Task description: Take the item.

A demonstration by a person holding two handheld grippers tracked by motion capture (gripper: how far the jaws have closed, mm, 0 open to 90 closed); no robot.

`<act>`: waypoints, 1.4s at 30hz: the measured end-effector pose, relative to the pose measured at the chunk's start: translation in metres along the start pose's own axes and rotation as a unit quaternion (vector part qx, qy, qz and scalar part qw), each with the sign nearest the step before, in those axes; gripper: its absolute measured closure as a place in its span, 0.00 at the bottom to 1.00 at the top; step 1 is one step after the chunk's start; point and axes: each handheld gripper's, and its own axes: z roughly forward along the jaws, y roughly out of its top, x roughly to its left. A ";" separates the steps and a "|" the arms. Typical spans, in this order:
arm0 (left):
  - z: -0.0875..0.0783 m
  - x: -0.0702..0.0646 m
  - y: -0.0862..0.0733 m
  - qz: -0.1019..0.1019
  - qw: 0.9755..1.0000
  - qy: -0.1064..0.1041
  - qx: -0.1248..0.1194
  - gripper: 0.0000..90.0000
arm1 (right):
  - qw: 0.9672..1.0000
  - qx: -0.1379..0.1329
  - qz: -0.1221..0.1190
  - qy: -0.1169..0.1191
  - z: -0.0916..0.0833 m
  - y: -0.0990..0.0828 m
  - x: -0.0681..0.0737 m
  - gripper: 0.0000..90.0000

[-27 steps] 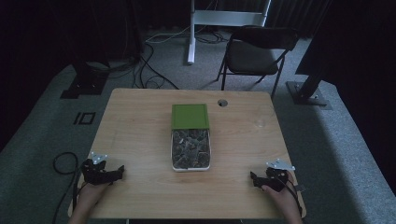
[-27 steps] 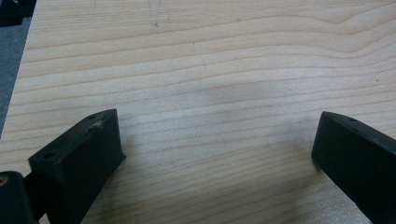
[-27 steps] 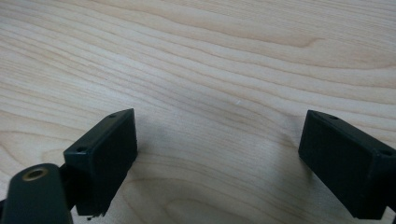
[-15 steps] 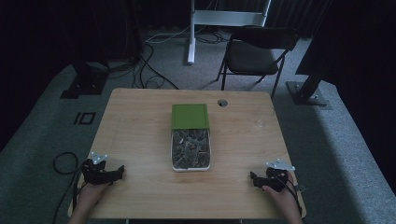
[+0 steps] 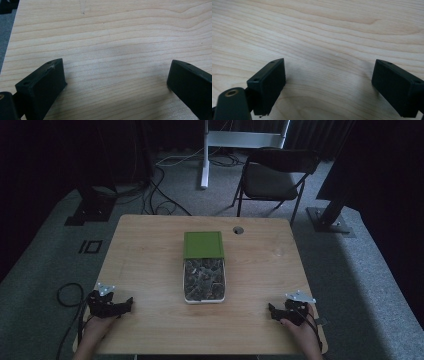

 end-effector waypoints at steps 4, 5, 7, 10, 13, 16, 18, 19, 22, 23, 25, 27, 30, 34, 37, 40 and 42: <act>0.000 0.000 0.000 0.000 1.000 0.000 0.000 0.03 | 1.000 -0.007 0.018 0.011 -0.001 0.000 0.001 0.13; 0.000 0.000 0.000 0.000 1.000 0.000 0.000 0.03 | 1.000 -0.008 0.022 0.012 -0.001 0.000 0.001 0.13; 0.000 0.000 0.000 0.000 1.000 0.000 0.000 0.02 | 1.000 -0.002 0.010 -0.001 -0.002 0.000 0.001 0.13; 0.000 0.000 0.000 0.000 1.000 0.000 0.000 0.02 | 1.000 -0.004 0.011 0.000 -0.003 0.002 0.002 0.13; 0.000 0.000 0.000 0.000 1.000 0.000 0.000 0.03 | 1.000 -0.006 0.007 0.000 -0.005 0.005 0.002 0.13; 0.000 0.000 0.000 0.000 1.000 0.000 0.000 0.03 | 1.000 -0.011 0.006 0.000 -0.008 0.008 0.003 0.13; 0.000 0.000 0.000 0.000 1.000 0.000 0.000 0.03 | 1.000 -0.015 0.006 0.002 -0.009 0.010 0.004 0.13; 0.000 0.000 0.000 0.000 1.000 0.000 0.000 0.02 | 1.000 -0.018 0.004 0.001 -0.010 0.012 0.004 0.13; 0.000 0.000 0.000 0.000 1.000 0.000 0.000 0.03 | 1.000 -0.023 0.001 0.002 -0.013 0.015 0.005 0.13; 0.000 0.000 0.000 0.000 1.000 0.000 0.000 0.03 | 1.000 -0.024 0.000 0.003 -0.014 0.016 0.006 0.13; 0.000 0.000 0.000 0.000 1.000 0.000 0.000 0.02 | 1.000 -0.025 0.000 0.003 -0.015 0.018 0.006 0.13; 0.000 0.000 0.000 0.000 1.000 0.000 0.000 0.02 | 1.000 -0.029 -0.002 0.006 -0.016 0.020 0.006 0.14; 0.000 0.000 0.000 0.000 1.000 0.000 0.000 0.02 | 0.999 -0.032 -0.003 0.008 -0.019 0.023 0.006 0.14; 0.000 0.000 0.000 0.000 1.000 0.000 0.000 0.02 | 0.999 -0.040 -0.002 0.006 -0.023 0.028 0.006 0.14; 0.000 0.000 0.000 0.000 1.000 0.000 0.000 0.02 | 0.999 -0.047 -0.003 0.006 -0.027 0.032 0.007 0.14; 0.000 0.000 0.000 0.000 1.000 0.000 0.000 0.02 | 0.999 -0.053 -0.005 0.005 -0.031 0.035 0.008 0.14; 0.000 0.000 0.000 0.000 1.000 0.000 0.000 0.02 | 0.998 -0.055 -0.007 0.005 -0.032 0.036 0.009 0.14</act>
